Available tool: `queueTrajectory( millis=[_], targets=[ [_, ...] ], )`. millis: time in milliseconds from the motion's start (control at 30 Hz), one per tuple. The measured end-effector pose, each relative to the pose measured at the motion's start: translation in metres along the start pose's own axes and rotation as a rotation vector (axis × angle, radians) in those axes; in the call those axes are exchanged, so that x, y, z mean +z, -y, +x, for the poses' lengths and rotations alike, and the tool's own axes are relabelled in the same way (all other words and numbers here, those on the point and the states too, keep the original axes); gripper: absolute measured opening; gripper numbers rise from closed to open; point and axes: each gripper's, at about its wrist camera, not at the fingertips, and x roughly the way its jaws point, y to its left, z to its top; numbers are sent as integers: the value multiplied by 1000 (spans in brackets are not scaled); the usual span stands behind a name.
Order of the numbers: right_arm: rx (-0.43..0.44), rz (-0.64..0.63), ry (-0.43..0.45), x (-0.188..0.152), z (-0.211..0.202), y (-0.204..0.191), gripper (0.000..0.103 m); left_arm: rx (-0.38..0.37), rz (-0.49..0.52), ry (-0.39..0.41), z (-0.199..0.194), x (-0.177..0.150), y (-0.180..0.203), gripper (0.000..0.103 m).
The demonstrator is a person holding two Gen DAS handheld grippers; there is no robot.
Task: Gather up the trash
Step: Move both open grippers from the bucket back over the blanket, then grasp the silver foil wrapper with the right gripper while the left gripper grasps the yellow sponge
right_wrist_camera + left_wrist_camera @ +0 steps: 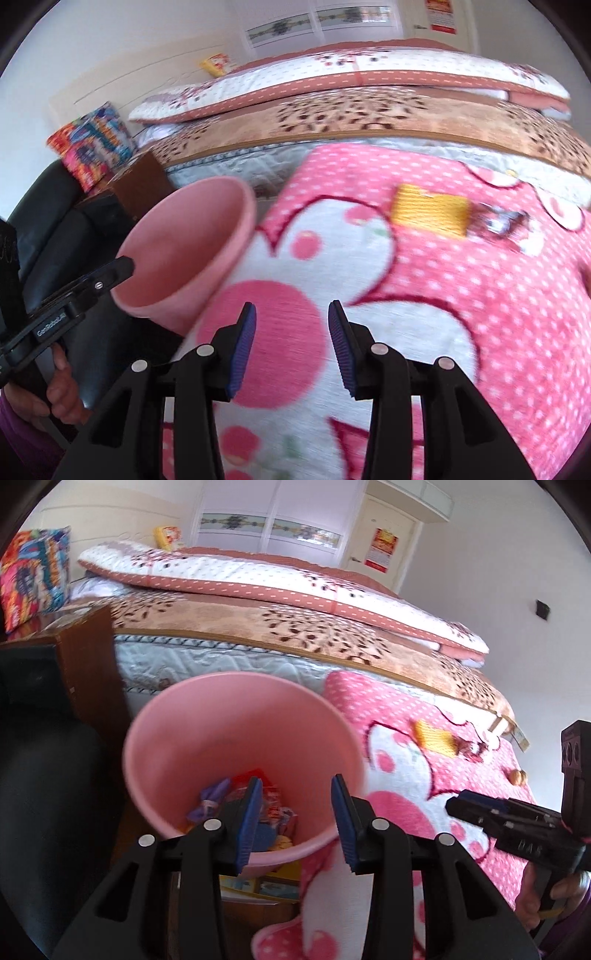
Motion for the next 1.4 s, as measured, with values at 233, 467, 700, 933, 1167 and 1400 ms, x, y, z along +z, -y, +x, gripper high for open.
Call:
queueTrajectory(
  millis=[233,467,700,933,1167,1400],
  targets=[
    [-76,246,43,-1,-29,88,44,-67,81,4,11,7,40,39],
    [-29,443,54,7,-24,141,56,-113,140,-36,29,8,68,39],
    [-13,572,105,36,-5,161,57,-149,160,-61,45,17,83,39],
    [-24,712,99,50,25,183,57,-181,218,-75,62,25,107,39],
    [-18,748,98,45,39,197,30,-208,300,-90,78,32,134,39],
    [-51,581,116,27,1,177,22,-256,429,-141,104,35,165,39]
  ],
)
